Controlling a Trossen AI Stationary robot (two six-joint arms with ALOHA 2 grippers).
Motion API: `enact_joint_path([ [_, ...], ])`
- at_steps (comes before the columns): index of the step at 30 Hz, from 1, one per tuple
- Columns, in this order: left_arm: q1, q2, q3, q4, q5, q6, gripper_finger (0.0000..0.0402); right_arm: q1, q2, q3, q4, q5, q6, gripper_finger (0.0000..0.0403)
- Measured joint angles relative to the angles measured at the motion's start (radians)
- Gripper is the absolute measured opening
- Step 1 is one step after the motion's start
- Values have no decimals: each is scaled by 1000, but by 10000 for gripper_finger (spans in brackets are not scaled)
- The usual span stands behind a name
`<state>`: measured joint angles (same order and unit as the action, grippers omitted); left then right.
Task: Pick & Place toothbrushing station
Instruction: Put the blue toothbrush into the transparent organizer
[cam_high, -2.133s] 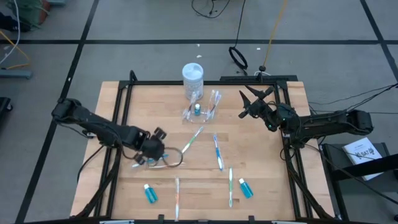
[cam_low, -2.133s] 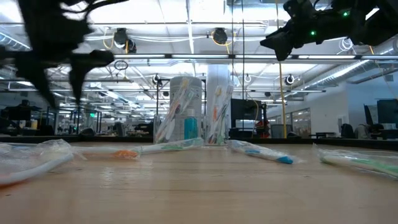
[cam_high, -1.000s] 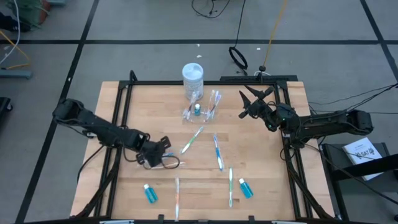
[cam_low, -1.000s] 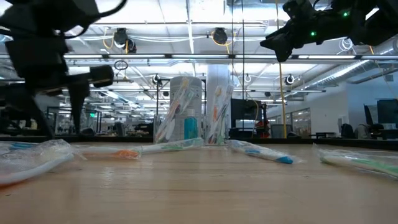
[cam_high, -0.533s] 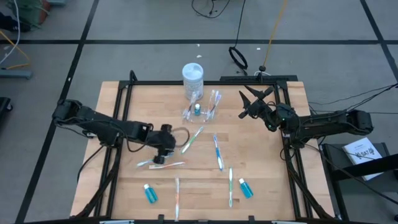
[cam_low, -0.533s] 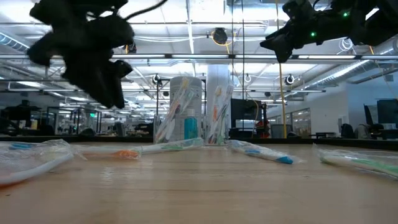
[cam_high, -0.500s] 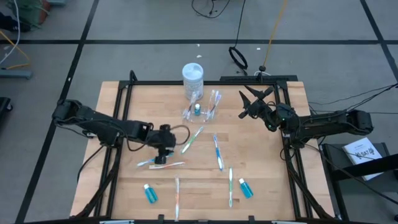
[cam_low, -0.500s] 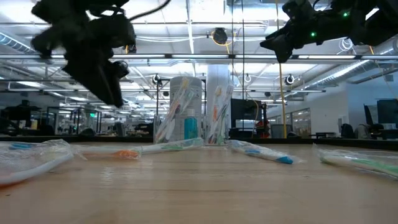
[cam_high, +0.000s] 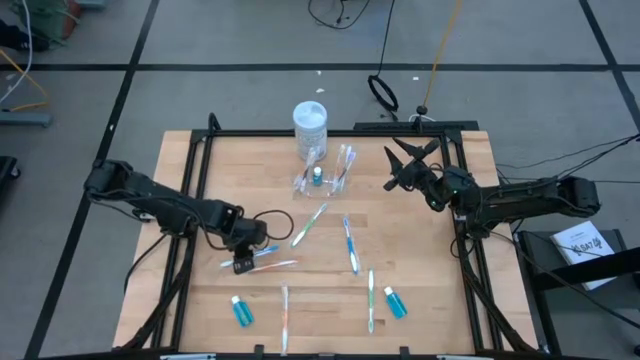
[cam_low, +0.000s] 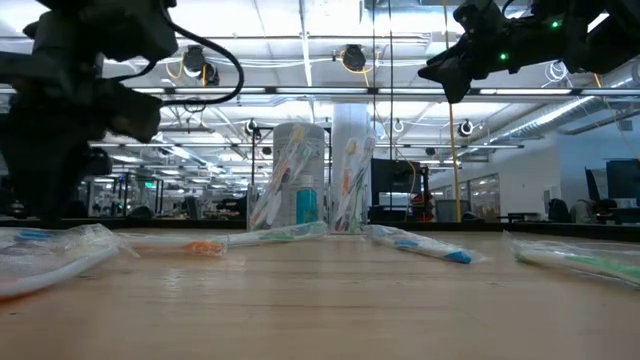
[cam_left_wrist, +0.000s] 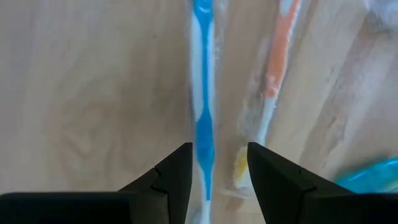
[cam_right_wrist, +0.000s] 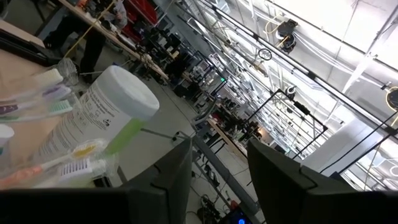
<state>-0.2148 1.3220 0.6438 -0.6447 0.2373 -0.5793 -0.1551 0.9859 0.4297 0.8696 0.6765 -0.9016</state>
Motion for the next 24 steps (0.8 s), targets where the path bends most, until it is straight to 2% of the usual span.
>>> enact_joint_path([
  [9, -12, -2, -102, 113, -14, 41, 155, 0, 0, 0, 0, 0, 0, 146],
  [12, -11, -3, -111, 125, -27, 126, 131, 0, 0, 0, 0, -1, 5, 146],
  [14, -12, -1, -105, 125, -67, 182, 97, 0, 0, 0, 0, -21, 32, 146],
  [16, -6, 1, -91, 129, -160, 236, 55, -1, 0, 0, 1, -97, 81, 146],
  [18, 2, 2, -69, 152, -246, 306, 19, 0, 0, 0, 0, -226, 143, 146],
  [22, 10, 2, 1, 227, -442, 448, 23, -1, 13, 0, 3, -474, 265, 146],
  [24, 11, 2, 46, 281, -533, 562, 23, -4, 24, 0, 23, -529, 323, 146],
])
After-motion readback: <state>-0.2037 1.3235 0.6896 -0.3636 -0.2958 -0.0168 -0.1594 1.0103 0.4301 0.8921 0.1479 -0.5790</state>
